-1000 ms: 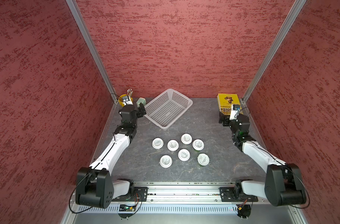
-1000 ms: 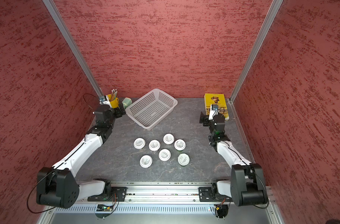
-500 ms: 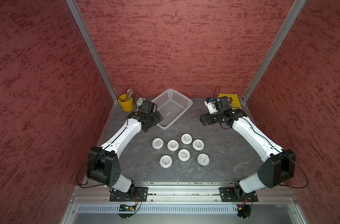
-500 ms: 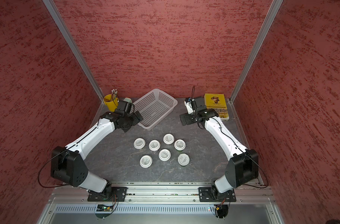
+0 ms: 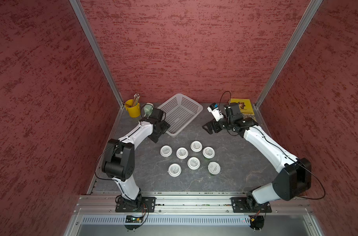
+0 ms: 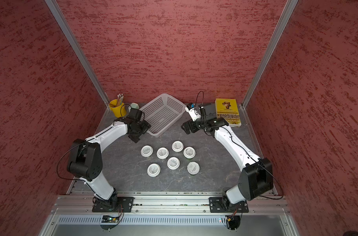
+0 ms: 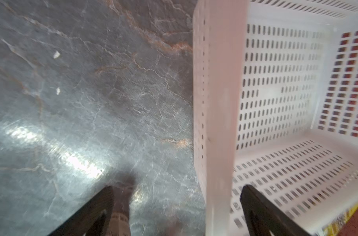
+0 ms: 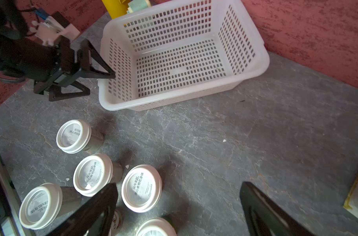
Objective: Put the yogurt in the basket
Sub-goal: Adjust the basket at the center of the board.
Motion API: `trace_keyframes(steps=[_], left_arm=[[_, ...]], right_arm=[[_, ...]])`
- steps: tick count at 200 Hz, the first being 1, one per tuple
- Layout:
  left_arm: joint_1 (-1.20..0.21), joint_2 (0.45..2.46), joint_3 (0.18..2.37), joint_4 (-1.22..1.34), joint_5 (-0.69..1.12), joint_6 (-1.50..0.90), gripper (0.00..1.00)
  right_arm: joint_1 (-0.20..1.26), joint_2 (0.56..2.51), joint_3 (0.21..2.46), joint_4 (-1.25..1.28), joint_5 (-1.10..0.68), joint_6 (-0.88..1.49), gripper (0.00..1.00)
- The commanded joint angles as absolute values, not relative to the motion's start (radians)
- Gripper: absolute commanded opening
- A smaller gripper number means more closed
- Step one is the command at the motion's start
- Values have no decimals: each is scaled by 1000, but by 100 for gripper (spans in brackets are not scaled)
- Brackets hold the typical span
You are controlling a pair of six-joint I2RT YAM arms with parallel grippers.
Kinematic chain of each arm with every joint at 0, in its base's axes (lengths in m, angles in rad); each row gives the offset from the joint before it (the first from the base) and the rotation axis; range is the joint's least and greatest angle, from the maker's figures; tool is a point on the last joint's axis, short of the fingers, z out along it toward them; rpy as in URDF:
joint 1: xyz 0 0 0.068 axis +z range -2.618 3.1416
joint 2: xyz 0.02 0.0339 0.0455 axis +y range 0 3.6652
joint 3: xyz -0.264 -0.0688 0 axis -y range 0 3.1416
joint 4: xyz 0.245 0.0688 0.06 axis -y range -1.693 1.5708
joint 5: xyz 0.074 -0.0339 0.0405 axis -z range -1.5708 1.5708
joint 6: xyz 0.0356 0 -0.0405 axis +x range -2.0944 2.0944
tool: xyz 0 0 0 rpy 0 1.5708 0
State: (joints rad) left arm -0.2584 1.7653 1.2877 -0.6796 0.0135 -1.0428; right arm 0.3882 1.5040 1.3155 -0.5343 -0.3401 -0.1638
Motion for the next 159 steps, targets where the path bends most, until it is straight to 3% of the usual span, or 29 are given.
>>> trace_keyframes(steps=[1,45,69,89,126,146,159], left_arm=[[-255,1814,1338,-619,-4,-1062,99],[-253,1876,1388,-599,-11,-1048,85],[-250,1895,1420,-611,-27,-1027,68],[-244,1907,1440,-627,-34,-1013,64],[-233,1931,1467,-641,-20,-982,38],[-230,1946,1480,-648,-15,-966,34],[-229,1957,1491,-652,-10,-953,26]], right_arm=[[402,1521,1295,-375,-370,-199,98],[404,1548,1291,-344,-368,-202,98],[405,1556,1269,-321,-348,-202,99],[405,1562,1261,-319,-344,-202,98],[405,1552,1241,-310,-326,-199,98],[405,1542,1230,-308,-312,-196,98],[405,1532,1221,-307,-302,-198,98]])
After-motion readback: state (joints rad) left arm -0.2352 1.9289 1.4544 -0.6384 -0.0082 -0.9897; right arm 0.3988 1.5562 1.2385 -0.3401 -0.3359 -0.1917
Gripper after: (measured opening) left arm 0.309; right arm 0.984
